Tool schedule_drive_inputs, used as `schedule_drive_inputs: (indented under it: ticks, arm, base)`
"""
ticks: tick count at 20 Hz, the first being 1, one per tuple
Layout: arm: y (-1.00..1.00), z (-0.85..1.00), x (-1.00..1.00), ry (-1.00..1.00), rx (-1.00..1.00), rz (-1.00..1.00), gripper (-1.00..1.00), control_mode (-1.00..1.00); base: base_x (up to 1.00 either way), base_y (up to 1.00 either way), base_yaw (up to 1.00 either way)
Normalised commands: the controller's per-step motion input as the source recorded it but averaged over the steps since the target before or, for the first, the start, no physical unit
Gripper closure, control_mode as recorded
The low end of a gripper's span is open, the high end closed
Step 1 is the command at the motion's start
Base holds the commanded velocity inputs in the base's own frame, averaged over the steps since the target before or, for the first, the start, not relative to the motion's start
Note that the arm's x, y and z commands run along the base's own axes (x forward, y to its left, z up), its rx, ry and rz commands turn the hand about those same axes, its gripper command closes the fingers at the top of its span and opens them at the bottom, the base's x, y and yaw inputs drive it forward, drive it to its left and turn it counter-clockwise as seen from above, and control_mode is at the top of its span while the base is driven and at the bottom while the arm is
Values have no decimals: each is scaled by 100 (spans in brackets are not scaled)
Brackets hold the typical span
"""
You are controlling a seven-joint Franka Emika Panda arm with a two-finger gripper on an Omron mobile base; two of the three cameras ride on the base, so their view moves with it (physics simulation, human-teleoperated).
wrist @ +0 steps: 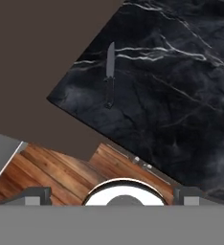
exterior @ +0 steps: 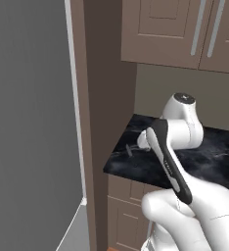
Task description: Retrieve the butter from the fridge and place it on a plate on the dining table. Then retrieve the butter knife by the fridge and place it near the plate.
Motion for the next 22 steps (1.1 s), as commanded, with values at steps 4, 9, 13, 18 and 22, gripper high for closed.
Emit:
schedule_drive_inputs:
  ticks: [4, 9, 13, 18, 22]
  arm:
    - [4, -32, 51, 0, -1, 0, -100, -100]
    - [2, -33, 46, 0, 0, 3, -100, -100]
    - [0, -37, 37, 0, 0, 9, -100, -100]
    - [5, -41, 26, 0, -3, 10, -100, -100]
    - [12, -46, 28, 0, -7, 10, -100, -100]
  base:
    - [0, 0, 0]
    - [0, 0, 0]
    - [0, 0, 0]
    - [0, 0, 0]
    - [0, 0, 0]
